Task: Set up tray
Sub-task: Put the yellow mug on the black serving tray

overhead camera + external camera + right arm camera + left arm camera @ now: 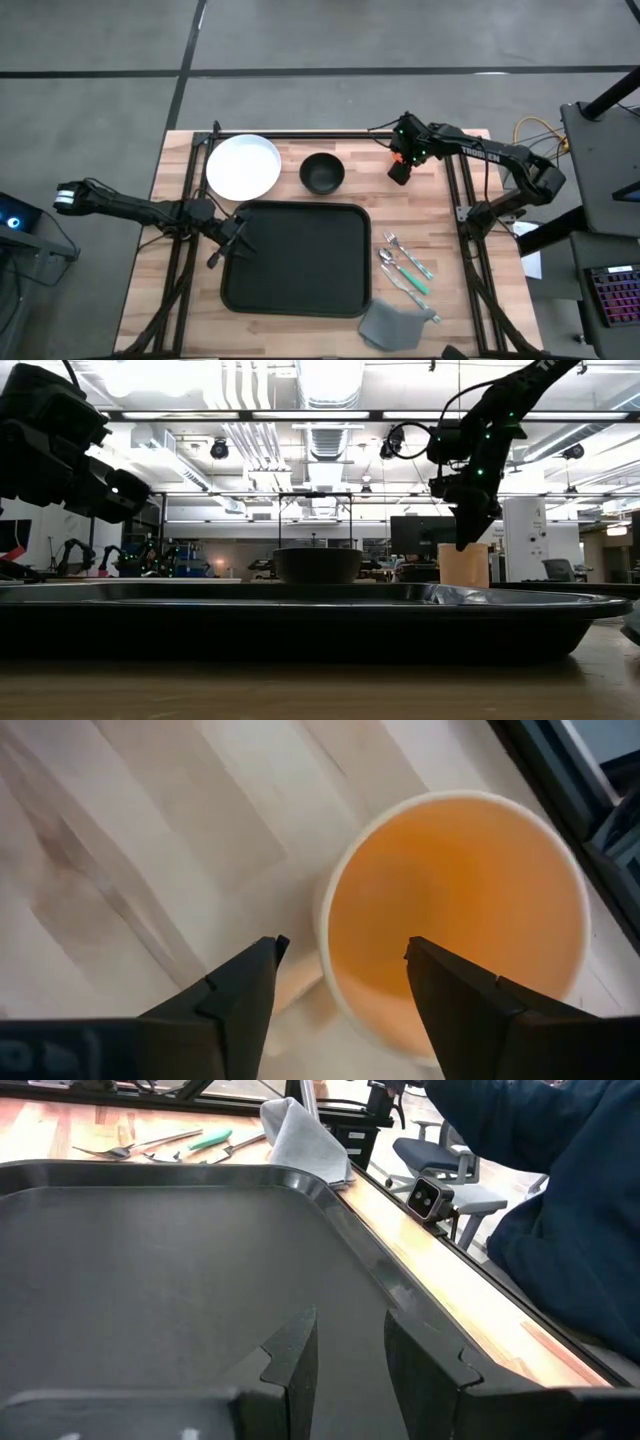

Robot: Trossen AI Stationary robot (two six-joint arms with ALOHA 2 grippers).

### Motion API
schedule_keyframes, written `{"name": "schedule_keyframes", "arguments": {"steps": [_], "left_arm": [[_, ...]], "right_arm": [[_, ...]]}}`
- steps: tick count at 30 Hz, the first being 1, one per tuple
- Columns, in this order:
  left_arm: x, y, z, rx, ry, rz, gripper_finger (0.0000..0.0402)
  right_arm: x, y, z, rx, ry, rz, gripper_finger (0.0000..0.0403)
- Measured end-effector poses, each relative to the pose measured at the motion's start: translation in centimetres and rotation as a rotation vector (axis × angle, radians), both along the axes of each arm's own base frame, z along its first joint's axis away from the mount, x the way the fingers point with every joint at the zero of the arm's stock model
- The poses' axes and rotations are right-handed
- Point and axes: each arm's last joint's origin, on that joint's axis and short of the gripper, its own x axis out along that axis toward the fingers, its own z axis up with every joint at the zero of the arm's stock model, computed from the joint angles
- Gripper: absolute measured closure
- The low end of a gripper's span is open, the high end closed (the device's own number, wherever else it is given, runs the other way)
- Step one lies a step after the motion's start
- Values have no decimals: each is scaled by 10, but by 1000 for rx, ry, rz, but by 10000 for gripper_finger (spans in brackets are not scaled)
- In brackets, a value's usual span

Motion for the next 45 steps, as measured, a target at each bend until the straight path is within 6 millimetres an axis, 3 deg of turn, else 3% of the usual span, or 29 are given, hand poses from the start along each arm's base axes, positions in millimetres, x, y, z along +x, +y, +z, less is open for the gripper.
{"name": "schedule_keyframes", "arguments": {"steps": [8,18,31,38,45], "left_arm": [[0,0,0,0,0,0,303],[0,0,0,0,0,0,303],[0,0,0,0,0,0,303],[0,0,0,0,-1,0,303],[1,0,3,-39,-4,10,303]], "right_arm": [[-2,2,-5,26,5,0,255],[-2,3,-6,35,2,-6,385],[5,16,3,51,-57,86,394],[21,42,36,53,-153,230,394],[50,77,70,51,-201,444,394]]}}
